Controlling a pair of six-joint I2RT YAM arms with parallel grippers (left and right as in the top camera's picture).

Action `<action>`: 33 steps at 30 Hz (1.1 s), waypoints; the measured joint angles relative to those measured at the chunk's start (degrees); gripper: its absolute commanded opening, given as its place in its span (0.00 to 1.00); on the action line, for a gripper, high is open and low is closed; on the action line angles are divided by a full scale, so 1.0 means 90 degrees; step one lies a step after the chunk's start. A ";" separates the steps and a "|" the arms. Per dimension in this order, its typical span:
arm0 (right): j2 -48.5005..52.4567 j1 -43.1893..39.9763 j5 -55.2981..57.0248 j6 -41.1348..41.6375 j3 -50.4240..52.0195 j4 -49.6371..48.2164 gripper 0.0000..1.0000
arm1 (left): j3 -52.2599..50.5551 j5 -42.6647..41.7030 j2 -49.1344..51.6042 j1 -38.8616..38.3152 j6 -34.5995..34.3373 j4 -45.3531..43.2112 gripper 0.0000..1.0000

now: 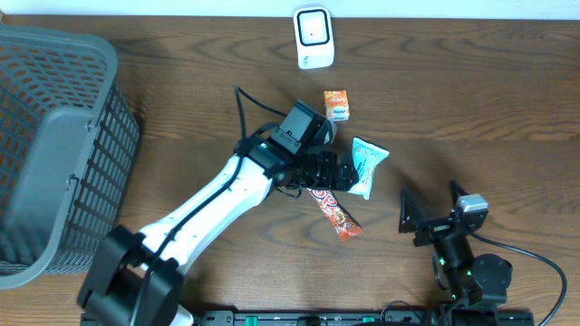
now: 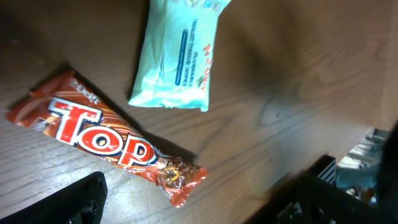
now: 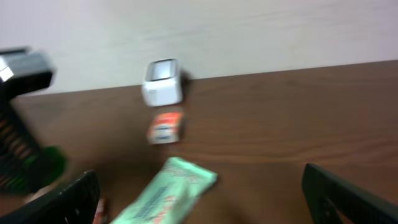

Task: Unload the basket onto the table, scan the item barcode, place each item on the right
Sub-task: 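Retract the left arm and reach the right gripper to the Top bar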

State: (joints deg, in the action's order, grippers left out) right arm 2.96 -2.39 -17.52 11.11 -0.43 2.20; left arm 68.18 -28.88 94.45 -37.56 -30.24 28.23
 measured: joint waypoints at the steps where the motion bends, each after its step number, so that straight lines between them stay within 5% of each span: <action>1: 0.0000 0.0000 -0.0194 0.0061 -0.0002 0.0012 0.99 | 0.0000 0.0100 -0.0100 0.0000 0.0002 0.0000 0.98; 11: 0.0988 0.0000 -0.0991 0.0423 -0.1751 0.1452 0.99 | 0.0471 0.1824 -0.1343 0.0017 0.0563 0.0083 0.98; 17: 0.3648 0.0002 -0.1569 0.0238 -0.3721 0.3813 0.99 | 0.0906 0.3036 -0.2545 0.0619 0.0937 0.0131 0.98; 21: 0.5843 0.0002 -0.3167 -0.0585 -0.4998 0.4969 0.99 | 0.0940 0.3402 -0.3072 0.1367 0.1042 0.0661 0.98; 33: 0.9236 0.0571 -0.4291 -0.1945 -0.5484 0.4653 0.93 | 0.0937 0.3585 -0.3060 0.1996 0.1064 0.1987 0.98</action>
State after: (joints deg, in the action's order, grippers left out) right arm 86.08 2.74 -56.14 -6.39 -49.78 44.07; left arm 76.62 3.38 66.92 -19.59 -20.67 46.11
